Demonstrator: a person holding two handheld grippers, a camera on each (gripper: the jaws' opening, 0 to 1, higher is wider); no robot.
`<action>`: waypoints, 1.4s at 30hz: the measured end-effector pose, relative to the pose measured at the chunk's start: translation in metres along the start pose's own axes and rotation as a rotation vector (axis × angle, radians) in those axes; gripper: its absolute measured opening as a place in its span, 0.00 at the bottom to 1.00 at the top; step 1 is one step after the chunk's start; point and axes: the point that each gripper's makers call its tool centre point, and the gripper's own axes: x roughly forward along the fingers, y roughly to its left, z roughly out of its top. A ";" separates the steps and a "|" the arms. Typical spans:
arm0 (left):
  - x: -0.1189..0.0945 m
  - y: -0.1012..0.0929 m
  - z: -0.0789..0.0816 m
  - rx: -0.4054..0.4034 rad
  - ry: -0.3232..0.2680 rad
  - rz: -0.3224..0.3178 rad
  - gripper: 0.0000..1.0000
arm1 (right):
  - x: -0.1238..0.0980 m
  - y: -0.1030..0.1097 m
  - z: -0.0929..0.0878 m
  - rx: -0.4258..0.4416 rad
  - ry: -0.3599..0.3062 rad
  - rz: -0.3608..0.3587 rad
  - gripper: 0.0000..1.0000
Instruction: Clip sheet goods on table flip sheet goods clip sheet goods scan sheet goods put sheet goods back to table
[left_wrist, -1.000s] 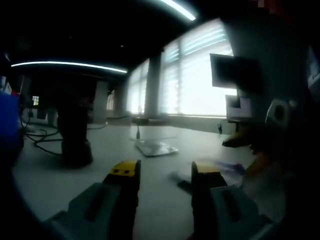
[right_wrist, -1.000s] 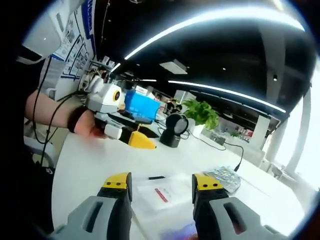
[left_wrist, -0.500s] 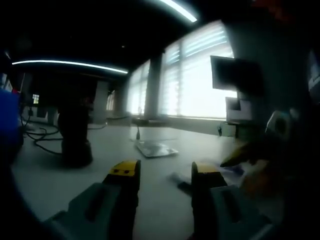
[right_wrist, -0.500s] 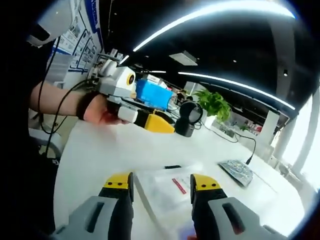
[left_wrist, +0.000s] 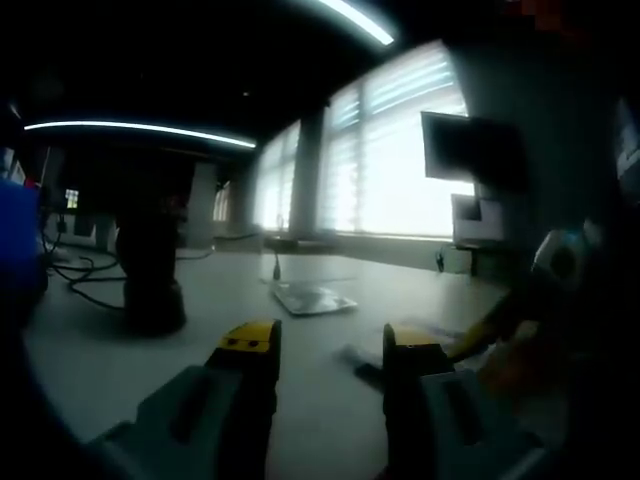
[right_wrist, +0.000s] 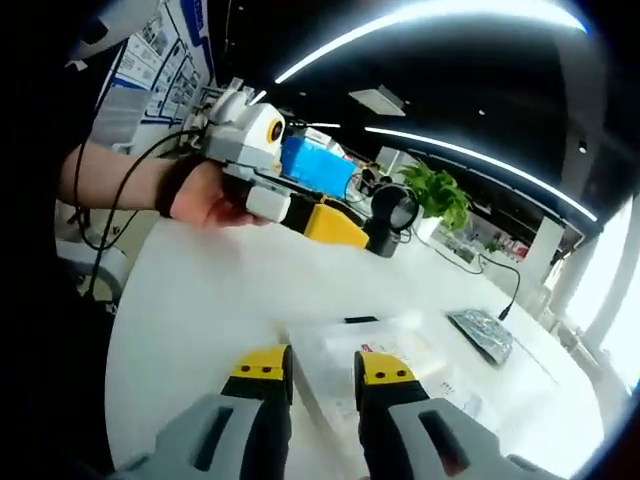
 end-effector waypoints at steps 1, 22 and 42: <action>0.000 0.000 0.000 0.000 0.000 -0.001 0.34 | 0.000 0.000 0.000 0.007 -0.001 0.002 0.15; 0.000 -0.001 0.000 0.000 -0.001 -0.002 0.34 | -0.001 -0.001 -0.007 0.149 0.018 -0.008 0.00; 0.000 0.000 0.000 0.000 0.000 0.000 0.34 | -0.013 -0.001 -0.013 0.999 -0.003 0.124 0.00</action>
